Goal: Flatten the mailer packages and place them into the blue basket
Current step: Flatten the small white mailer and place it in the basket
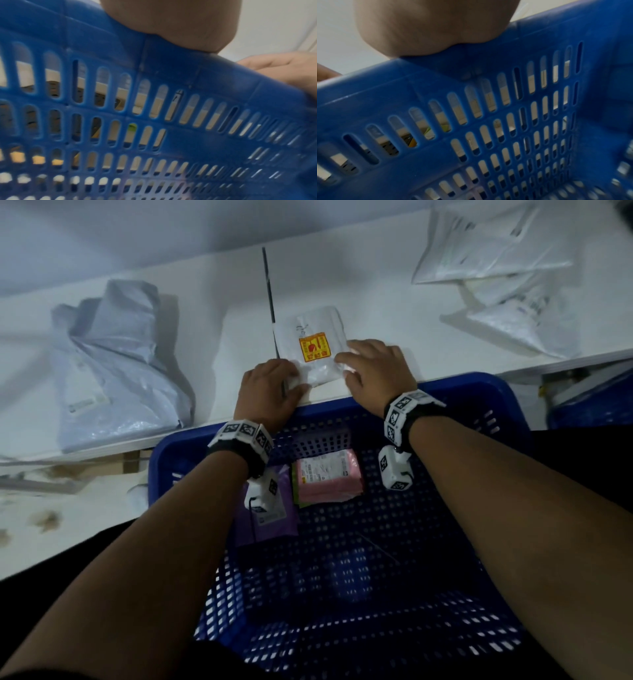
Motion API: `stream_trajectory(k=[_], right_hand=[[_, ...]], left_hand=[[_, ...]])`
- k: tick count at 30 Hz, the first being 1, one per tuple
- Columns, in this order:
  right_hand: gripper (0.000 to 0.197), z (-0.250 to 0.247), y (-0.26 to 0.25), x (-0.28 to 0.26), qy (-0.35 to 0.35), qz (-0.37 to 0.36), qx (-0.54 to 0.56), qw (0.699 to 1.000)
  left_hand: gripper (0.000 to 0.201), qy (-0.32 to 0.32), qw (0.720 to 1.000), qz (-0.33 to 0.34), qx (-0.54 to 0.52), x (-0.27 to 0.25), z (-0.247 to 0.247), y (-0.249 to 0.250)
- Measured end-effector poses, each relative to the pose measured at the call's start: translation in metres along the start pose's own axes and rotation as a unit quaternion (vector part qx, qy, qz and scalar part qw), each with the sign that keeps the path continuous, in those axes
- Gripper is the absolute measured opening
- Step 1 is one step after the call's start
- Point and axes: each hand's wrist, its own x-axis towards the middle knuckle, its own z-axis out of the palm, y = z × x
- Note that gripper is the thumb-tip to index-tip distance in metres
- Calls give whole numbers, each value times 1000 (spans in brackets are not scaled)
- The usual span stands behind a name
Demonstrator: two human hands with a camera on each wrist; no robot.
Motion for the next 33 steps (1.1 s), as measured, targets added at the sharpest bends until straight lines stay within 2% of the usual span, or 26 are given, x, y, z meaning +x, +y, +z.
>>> stream_trajectory(k=[17,23,27,33], right_hand=[[57,3,2,0,4,0,-11,1000],[39,3,3,0,15,2,-3,1000],[37,4,2,1,14,3,-16,1000],[36,8,3,2,28,3,-31,999]], left_hand=[[31,49,998,-29,9,0,4,7],[35,45,998,-42,-21,5,4,2],[42,37,995,-67,-57,15,5,-6],[42,30,985,-114,-130,29,3,-6]])
